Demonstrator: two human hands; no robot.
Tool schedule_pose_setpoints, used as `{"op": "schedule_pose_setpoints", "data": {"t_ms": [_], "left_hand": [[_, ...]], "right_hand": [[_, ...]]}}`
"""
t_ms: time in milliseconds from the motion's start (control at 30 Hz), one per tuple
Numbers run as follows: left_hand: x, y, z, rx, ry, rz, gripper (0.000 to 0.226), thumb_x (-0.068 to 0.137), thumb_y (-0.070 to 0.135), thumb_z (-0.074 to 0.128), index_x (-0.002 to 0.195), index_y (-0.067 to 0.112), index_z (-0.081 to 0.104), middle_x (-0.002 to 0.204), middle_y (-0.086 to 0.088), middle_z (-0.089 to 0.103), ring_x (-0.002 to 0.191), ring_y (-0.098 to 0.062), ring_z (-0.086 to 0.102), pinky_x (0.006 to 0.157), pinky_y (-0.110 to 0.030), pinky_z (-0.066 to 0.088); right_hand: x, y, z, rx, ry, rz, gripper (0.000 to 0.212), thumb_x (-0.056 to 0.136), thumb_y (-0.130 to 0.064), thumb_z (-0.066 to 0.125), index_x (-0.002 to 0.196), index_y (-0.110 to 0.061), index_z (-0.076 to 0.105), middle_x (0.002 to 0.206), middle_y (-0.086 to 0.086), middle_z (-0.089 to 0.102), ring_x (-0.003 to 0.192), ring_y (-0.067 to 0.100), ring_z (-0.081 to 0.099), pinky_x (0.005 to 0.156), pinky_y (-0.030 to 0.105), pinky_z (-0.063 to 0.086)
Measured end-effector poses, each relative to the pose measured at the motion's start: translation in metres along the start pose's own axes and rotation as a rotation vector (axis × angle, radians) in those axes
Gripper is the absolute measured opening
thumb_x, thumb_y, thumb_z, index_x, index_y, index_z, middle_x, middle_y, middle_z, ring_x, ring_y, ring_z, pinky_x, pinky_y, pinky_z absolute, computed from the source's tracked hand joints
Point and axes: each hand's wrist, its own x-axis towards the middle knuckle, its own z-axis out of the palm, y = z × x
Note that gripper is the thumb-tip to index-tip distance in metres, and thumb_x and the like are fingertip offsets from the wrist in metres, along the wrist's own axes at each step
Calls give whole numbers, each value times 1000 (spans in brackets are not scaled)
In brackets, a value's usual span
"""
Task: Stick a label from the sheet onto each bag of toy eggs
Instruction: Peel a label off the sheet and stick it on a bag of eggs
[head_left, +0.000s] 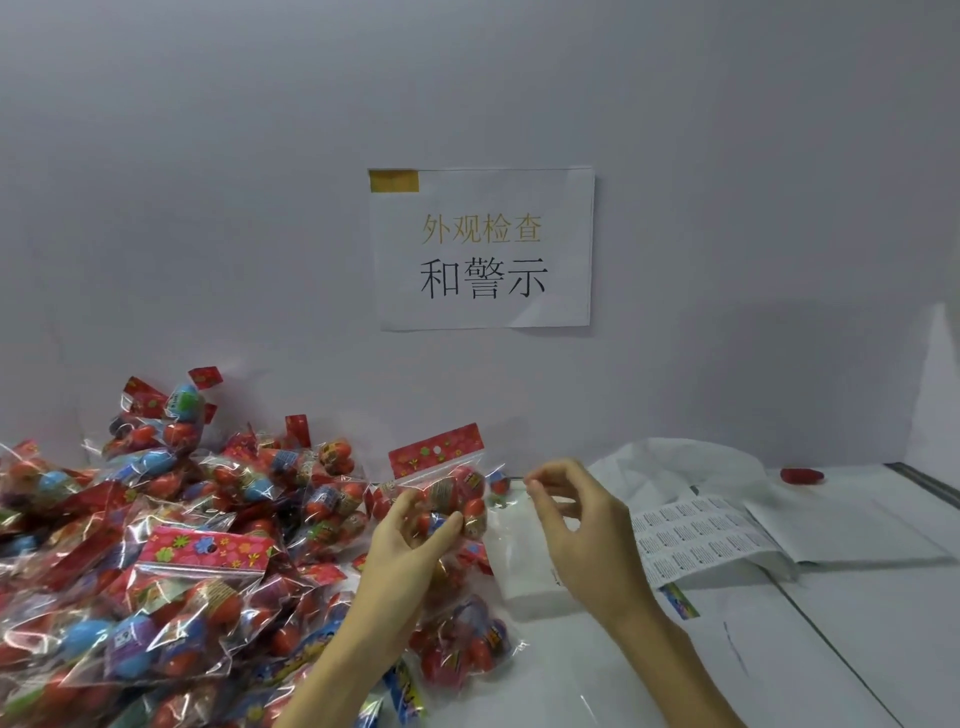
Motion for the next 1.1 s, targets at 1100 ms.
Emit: {"op": "schedule_pose_setpoints", "data": {"t_ms": [1100], "left_hand": [[-7, -26, 41, 1230, 56, 728, 42, 72, 17, 96, 108, 8, 77, 138, -11, 56, 118, -29, 61, 95, -42, 61]], "right_hand": [[-11, 36, -38, -239, -271, -241, 26, 92, -9, 79, 112, -26, 83, 119, -14, 77, 118, -6, 65, 105, 12, 46]]}}
